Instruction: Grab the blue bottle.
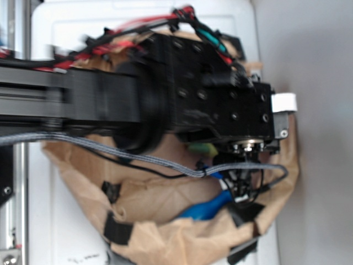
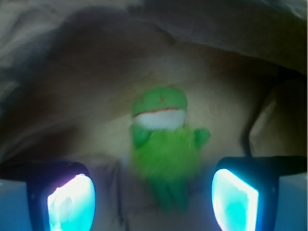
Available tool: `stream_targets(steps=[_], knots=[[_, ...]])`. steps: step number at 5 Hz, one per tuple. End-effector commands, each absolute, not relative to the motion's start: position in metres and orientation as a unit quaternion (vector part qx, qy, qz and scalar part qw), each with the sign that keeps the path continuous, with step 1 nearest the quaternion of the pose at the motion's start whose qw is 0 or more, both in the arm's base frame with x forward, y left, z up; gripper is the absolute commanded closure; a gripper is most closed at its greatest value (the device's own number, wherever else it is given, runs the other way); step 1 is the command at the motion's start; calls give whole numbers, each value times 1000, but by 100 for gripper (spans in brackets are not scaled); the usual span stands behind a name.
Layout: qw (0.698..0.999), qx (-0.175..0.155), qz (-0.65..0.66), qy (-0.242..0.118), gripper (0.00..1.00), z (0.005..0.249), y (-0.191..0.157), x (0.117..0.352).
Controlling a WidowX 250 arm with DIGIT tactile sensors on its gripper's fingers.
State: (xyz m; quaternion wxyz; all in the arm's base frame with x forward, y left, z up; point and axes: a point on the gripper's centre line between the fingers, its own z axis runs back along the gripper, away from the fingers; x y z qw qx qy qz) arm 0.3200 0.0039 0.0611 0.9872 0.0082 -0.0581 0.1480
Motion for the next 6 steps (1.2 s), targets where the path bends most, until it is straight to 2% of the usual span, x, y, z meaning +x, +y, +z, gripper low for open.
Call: stream_targets(steps=[1,2,3,4,5,6], knots=[[990,22,120,-65,0,65,-20,310],[993,2,106,-43,0,86,-24,298],[993,-16,110,-39,0,94,-25,290],[989,-49,136,-23,0,92,-26,289],[990,-71,123,-6,0,77,-37,282],[992,-71,100,10,0,61,-51,276]])
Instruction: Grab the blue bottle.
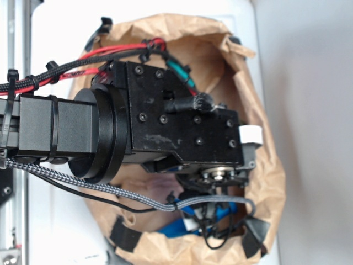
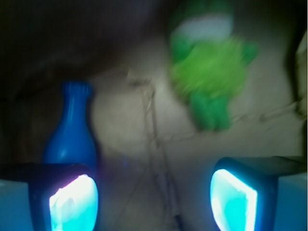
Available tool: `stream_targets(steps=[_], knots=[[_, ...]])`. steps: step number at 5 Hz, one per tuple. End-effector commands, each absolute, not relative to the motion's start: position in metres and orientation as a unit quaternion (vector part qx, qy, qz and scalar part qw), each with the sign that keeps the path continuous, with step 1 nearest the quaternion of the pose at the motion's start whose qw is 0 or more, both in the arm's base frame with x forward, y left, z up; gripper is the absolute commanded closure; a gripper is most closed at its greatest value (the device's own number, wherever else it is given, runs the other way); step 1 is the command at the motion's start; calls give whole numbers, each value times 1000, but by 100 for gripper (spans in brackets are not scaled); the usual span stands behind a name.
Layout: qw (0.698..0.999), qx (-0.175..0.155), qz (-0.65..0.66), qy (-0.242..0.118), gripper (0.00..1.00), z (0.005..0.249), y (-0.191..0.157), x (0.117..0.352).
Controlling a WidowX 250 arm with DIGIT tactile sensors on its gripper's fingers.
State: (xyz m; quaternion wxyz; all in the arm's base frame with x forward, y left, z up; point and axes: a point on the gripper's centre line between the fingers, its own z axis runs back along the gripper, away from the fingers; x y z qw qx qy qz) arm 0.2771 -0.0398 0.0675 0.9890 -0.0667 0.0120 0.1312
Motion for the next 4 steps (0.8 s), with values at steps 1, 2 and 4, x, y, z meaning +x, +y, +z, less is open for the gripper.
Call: stream_targets(steps=[1,2,4], knots=[[994,-69,88,10,0,47,-61,274],[995,-64,80,1,0,37,-67,278],[990,-83,116,-8,0,30,-83,306]])
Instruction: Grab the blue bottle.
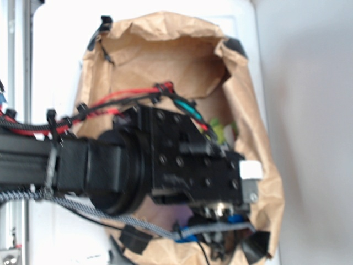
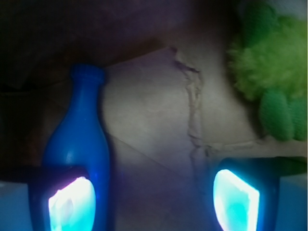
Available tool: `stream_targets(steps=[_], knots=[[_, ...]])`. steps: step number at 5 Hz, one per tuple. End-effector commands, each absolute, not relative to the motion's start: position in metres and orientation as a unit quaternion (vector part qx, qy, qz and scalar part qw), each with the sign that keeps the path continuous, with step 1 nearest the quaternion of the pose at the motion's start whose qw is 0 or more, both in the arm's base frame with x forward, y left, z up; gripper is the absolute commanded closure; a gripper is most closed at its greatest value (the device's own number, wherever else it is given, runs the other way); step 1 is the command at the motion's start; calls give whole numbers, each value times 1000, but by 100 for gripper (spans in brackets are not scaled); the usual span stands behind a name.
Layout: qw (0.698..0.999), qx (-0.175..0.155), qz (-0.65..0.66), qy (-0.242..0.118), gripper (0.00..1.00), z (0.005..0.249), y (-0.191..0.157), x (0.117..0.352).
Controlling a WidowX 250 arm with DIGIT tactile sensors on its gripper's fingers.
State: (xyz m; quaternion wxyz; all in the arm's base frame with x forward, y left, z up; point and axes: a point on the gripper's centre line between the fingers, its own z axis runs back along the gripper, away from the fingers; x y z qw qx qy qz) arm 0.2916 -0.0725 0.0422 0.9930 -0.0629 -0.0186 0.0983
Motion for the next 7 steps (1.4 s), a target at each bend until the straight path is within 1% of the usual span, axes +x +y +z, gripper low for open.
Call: stream_targets(steps=[1,2,3,4,5,7], knots=[[988,-95,118,0,0,38,-91,312],[990,-78,114,0,0,30,-96,314],[994,-53,99,-3,0,29,-90,312],[994,-67,87,-18,0,47,-77,311],[993,-72,88,-42,0,73,-58,310],[993,-72,88,-42,0,73,-58,310]])
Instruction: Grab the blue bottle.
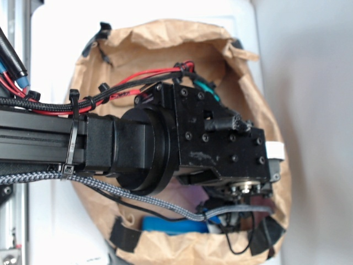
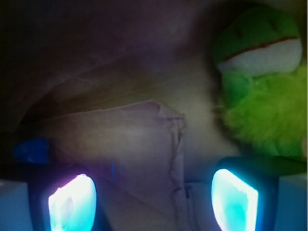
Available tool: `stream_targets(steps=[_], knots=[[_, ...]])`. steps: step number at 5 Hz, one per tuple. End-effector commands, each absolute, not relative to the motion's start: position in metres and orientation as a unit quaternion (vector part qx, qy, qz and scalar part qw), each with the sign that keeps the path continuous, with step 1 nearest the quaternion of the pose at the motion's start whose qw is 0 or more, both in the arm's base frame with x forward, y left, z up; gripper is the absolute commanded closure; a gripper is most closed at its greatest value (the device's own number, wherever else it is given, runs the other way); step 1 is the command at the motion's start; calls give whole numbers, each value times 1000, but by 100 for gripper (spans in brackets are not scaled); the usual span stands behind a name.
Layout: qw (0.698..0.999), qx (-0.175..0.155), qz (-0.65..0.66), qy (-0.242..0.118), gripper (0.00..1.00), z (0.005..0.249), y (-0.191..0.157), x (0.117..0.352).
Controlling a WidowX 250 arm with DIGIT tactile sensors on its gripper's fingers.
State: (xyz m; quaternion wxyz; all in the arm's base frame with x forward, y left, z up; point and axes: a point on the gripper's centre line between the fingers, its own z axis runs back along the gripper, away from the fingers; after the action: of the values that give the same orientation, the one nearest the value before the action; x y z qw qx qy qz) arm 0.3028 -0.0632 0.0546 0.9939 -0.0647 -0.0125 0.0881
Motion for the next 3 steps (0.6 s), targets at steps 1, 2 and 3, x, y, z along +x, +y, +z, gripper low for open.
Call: stream_targets(steps=[1,2,3], knots=[[993,-72,88,-42,0,73,-58,310],[993,-72,88,-42,0,73,-58,310],[981,-157,91,-75,0,85,-70,303]])
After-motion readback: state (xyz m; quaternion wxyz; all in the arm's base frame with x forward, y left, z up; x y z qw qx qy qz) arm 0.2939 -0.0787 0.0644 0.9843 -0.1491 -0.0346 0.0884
